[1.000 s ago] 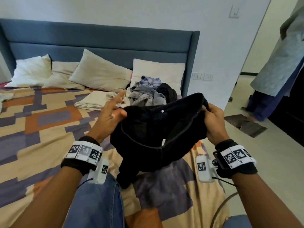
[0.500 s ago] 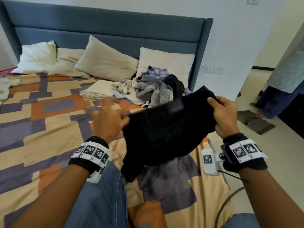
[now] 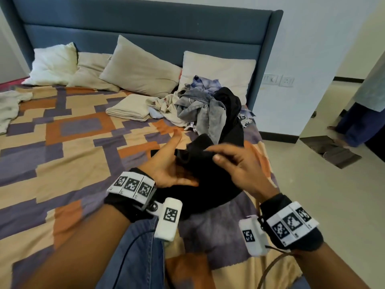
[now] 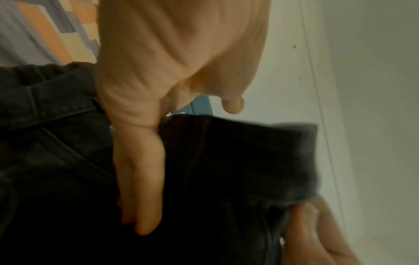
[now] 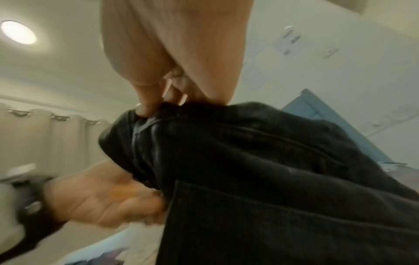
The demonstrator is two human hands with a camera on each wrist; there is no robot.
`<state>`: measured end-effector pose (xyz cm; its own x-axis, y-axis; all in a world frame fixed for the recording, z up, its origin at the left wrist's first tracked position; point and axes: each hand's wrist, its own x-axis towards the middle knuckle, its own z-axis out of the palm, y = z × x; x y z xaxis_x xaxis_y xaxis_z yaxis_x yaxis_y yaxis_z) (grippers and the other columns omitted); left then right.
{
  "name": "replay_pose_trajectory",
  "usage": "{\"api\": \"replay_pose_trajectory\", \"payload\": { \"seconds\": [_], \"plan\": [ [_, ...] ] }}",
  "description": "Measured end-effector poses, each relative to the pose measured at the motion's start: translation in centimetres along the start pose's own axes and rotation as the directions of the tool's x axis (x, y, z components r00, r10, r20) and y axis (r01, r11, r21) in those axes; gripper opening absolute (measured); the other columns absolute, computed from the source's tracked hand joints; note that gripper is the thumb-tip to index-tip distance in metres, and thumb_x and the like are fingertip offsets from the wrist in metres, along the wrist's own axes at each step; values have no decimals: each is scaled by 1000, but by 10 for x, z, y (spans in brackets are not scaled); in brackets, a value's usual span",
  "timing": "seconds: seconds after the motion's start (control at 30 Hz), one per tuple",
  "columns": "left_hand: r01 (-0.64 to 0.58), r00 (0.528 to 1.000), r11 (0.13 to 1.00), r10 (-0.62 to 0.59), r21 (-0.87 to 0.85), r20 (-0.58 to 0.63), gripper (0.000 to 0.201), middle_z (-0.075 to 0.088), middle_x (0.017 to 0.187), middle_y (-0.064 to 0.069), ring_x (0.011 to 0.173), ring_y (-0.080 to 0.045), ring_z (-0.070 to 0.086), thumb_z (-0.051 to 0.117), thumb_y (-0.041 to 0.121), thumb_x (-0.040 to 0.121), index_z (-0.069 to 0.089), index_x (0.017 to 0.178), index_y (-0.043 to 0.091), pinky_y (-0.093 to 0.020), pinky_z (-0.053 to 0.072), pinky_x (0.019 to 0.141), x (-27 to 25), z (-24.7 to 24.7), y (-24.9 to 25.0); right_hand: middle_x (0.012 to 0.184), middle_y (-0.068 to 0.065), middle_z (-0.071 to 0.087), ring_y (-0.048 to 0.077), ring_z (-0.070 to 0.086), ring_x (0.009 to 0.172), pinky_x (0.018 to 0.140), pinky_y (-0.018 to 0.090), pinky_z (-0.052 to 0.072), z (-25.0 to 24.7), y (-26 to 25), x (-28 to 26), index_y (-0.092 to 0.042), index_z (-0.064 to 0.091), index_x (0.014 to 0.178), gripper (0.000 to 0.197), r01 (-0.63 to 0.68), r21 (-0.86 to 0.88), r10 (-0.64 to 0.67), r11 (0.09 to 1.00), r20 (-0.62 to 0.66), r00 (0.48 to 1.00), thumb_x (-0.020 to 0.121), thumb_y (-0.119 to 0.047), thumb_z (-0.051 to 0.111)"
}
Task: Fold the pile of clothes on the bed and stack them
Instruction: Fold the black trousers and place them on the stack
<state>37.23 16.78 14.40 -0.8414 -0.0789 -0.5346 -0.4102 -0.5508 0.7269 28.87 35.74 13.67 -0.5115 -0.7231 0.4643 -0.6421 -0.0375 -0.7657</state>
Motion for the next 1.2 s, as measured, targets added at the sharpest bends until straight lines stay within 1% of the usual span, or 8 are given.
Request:
{"api": "replay_pose_trajectory", "payload": {
  "seconds": [0.1,0.2,0.37,0.6,0.77,0.9,1.07,1.2],
  "plan": [
    [-43,997,980,54,192,-56,32,69,96,-22,86,-32,65,71,31,83,72,92,0,-45,52,89,4,1,-10,122,3,69,12,62,116,101,31,47,25,-7,-18,-6,67,123,28,122,-18,-103,992,423,900,97,-9,58],
    [-119,894,851,316,511,-319,17,68,100,-26,85,-34,67,69,-6,79,67,96,-8,-42,57,75,8,-8,-22,120,4,70,15,64,114,98,29,49,18,4,-33,-10,68,121,31,-106,87,40,991,552,833,91,-10,67],
    [-210,776,821,470,530,-421,15,57,87,-16,76,-24,54,52,-4,87,58,100,-4,-30,44,63,-8,-5,-3,128,-5,59,12,53,120,100,34,45,-23,68,-26,-34,53,133,71,-288,-296,380,911,325,866,71,-30,87],
    [-591,602,534,791,605,-110,27,59,61,11,48,11,55,59,24,95,59,69,17,-6,39,49,-48,31,53,148,-2,29,33,28,133,101,55,37,-25,105,14,-40,40,142,85,-128,-918,511,374,89,855,69,-58,79],
    [-731,485,460,870,504,-91,27,73,89,-11,82,-22,71,83,21,73,71,92,4,-41,59,78,-45,33,113,137,-1,49,30,38,133,105,57,33,-44,102,33,-41,59,123,43,-409,-883,612,229,-196,766,84,-54,66],
    [-780,364,414,910,468,-198,16,73,87,-7,78,-17,71,79,8,76,70,89,12,-38,60,75,-24,23,150,116,19,63,42,48,121,103,75,21,-95,79,55,-19,67,113,31,-825,-491,415,279,-713,565,83,-22,59],
    [-843,286,329,944,425,-164,21,70,87,3,70,1,67,72,8,85,66,105,10,-18,52,66,7,34,178,124,17,54,34,39,126,104,61,26,-156,14,64,-13,63,112,52,-768,-166,29,619,-972,233,69,-25,37],
    [-826,177,187,982,532,-70,22,66,92,3,70,13,62,69,13,89,62,109,7,-10,48,67,11,22,193,117,16,56,30,40,114,92,51,30,-148,26,17,-11,62,86,35,-531,-640,-401,555,-766,503,60,-25,42]
  ]
}}
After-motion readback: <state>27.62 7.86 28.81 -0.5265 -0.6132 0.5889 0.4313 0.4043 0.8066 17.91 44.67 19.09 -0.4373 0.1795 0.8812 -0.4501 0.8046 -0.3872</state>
